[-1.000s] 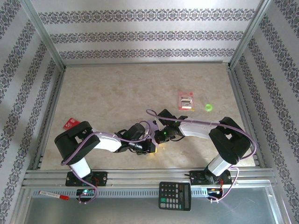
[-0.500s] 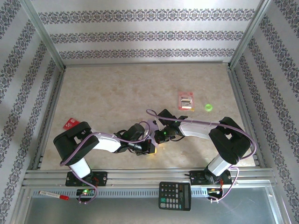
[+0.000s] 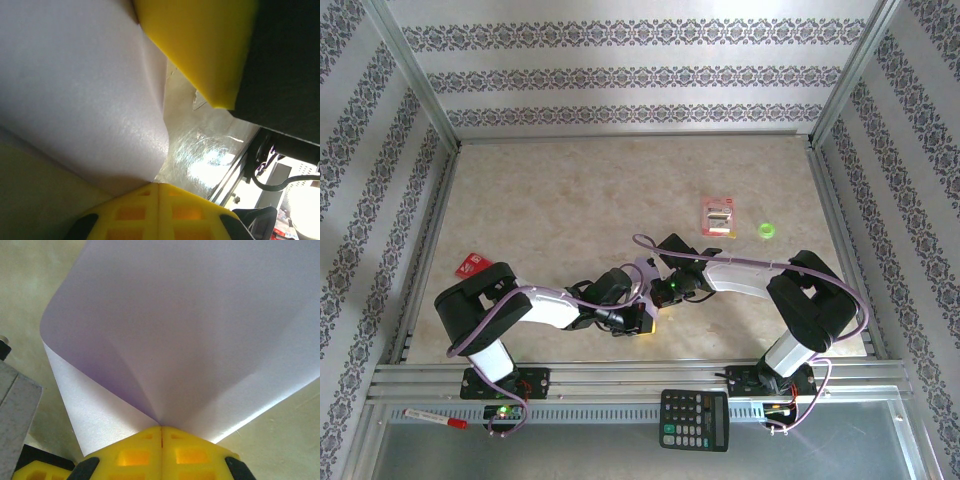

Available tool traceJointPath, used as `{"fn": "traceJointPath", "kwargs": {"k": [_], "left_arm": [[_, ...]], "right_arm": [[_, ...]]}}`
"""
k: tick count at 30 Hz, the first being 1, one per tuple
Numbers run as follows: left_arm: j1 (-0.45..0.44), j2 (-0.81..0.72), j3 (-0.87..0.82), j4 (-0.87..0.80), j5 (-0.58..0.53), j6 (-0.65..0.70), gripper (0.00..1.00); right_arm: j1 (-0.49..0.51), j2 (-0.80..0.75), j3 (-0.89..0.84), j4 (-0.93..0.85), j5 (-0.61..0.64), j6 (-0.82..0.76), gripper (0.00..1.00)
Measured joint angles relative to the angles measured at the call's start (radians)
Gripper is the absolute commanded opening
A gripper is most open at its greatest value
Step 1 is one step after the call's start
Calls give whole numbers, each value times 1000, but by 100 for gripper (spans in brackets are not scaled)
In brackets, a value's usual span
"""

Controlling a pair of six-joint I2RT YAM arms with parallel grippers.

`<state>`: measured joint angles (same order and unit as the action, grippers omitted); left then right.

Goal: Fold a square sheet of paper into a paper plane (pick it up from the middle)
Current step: Third fold the triangle at the center of the table.

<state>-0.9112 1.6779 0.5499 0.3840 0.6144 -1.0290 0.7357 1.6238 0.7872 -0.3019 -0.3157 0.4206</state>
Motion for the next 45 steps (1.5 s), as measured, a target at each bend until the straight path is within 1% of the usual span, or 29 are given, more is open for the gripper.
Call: {"fn": "traceJointPath", "kwargs": {"k": [2, 6, 9, 13, 17, 20, 25, 33, 36, 40, 45], "left_arm": [[-1, 0, 4, -4, 2, 3, 0], [-7, -5, 7, -12, 5, 11, 3], [3, -47, 2, -21, 6, 13, 2], [60, -120, -21, -17, 6, 13, 1], [123, -122, -21, -16, 6, 12, 0], [148, -111, -11, -18, 6, 14, 0], [157, -79, 18, -18, 6, 31, 0], [180, -3, 22, -23, 11, 60, 0], [186, -1, 22, -33, 10, 72, 0], [187, -6, 22, -45, 13, 88, 2], [188, -50, 24, -68, 14, 96, 3]], "right_arm": [[0, 0, 0, 0, -2, 0, 0], [-1, 0, -4, 7, -4, 0, 0], [-1, 0, -4, 9, -5, 0, 0], [-3, 0, -4, 12, -8, 0, 0], [-7, 2, -5, 14, -15, 0, 0], [-7, 2, -5, 16, -16, 0, 0], [-7, 3, -5, 16, -18, 0, 0], [-8, 5, -3, 16, -19, -1, 0], [-8, 7, -2, 18, -20, -2, 0], [-14, 13, 2, 17, -31, -8, 0], [-14, 13, 3, 17, -34, -9, 0]]}}
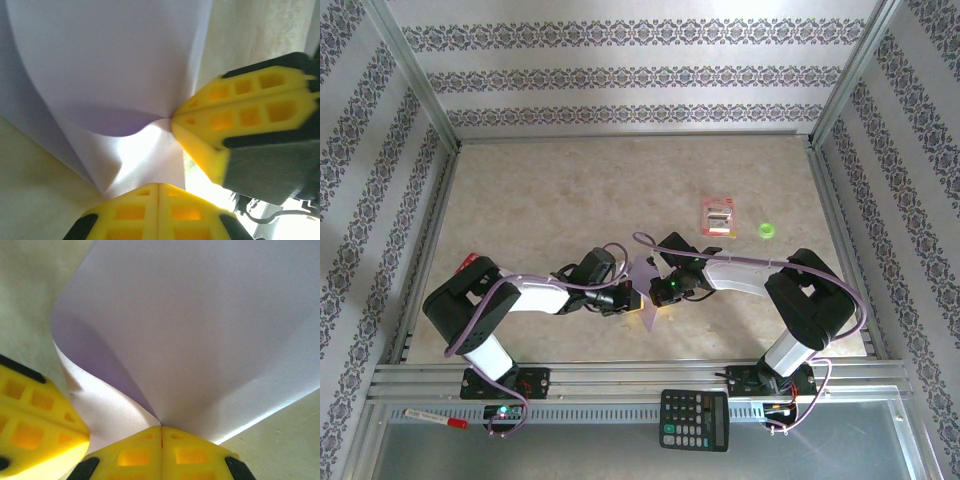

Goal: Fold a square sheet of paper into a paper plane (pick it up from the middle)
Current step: Third fold the triangle at the center of the table.

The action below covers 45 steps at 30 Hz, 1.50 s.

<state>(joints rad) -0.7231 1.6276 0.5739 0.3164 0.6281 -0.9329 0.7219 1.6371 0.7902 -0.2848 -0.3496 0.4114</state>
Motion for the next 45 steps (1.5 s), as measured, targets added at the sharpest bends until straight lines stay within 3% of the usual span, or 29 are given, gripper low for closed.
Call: {"fn": "traceJointPath", "kwargs": {"k": [16, 24, 37, 45], "left_arm": [[76, 90, 58, -18, 15, 59, 6], [78, 63, 58, -19, 23, 59, 12], [143, 92, 61, -26, 21, 87, 6], [147, 27, 60, -84, -5, 98, 12]], "right_arm": [[0, 1, 0, 1, 0, -19, 0], [0, 1, 2, -1, 0, -26, 0], [0, 8, 11, -11, 0, -37, 0], [-7, 8, 11, -11, -4, -45, 0]]}}
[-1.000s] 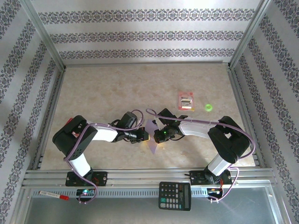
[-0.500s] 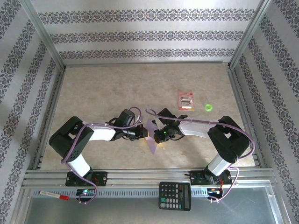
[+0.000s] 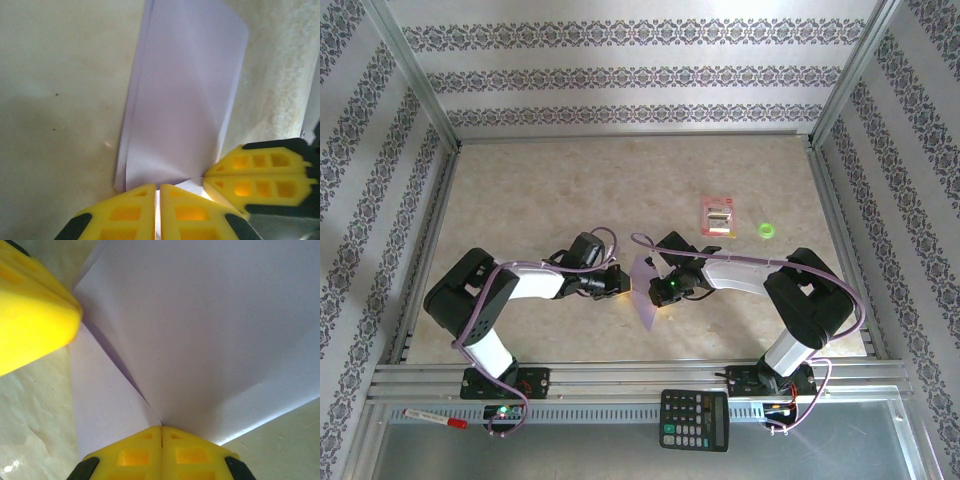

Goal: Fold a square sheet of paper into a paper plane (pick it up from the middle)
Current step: Third fold the triangle at the center of the table.

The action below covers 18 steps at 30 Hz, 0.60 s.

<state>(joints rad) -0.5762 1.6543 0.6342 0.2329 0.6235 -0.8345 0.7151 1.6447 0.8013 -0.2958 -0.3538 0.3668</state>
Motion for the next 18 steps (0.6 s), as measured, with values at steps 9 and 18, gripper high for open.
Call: {"fn": "traceJointPath", "kwargs": {"k": [9, 18], "left_arm": [[-25, -2, 13, -2, 20, -3, 7], [-24, 69, 34, -2, 27, 2, 5]], "right_arm": [[0, 2, 2, -2, 0, 0, 0], [0, 4, 6, -7, -2, -1, 0]]}}
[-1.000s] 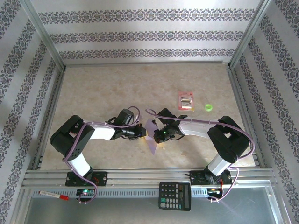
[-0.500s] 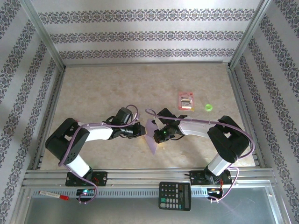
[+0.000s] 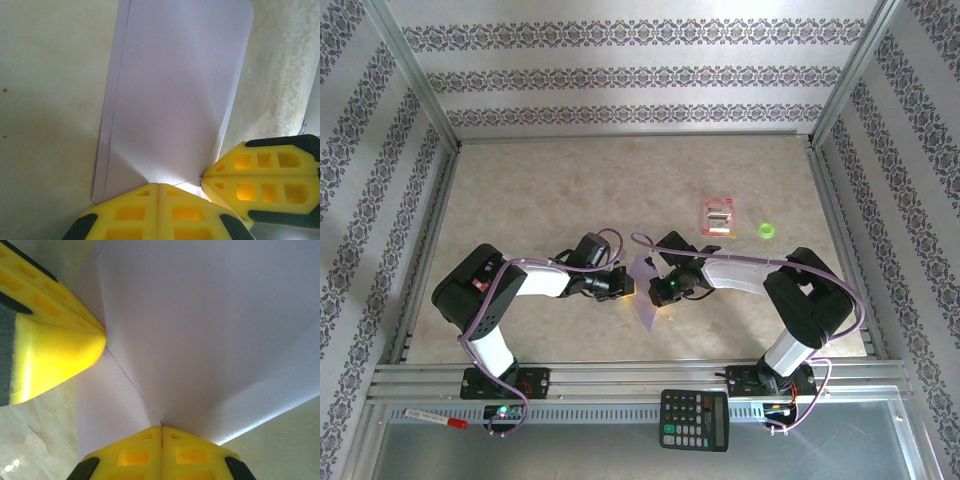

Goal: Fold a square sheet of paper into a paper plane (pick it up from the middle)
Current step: Third fold the triangle at the center of the table.

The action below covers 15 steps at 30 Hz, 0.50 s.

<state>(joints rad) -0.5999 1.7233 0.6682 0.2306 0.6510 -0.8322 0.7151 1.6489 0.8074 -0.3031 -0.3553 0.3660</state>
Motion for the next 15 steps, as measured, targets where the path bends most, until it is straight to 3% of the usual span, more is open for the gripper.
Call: {"fn": "traceJointPath", "kwargs": {"k": [15], "left_arm": [[-15, -54, 0, -7, 4, 9, 12]], "right_arm": [[-6, 9, 9, -6, -10, -6, 0]]}}
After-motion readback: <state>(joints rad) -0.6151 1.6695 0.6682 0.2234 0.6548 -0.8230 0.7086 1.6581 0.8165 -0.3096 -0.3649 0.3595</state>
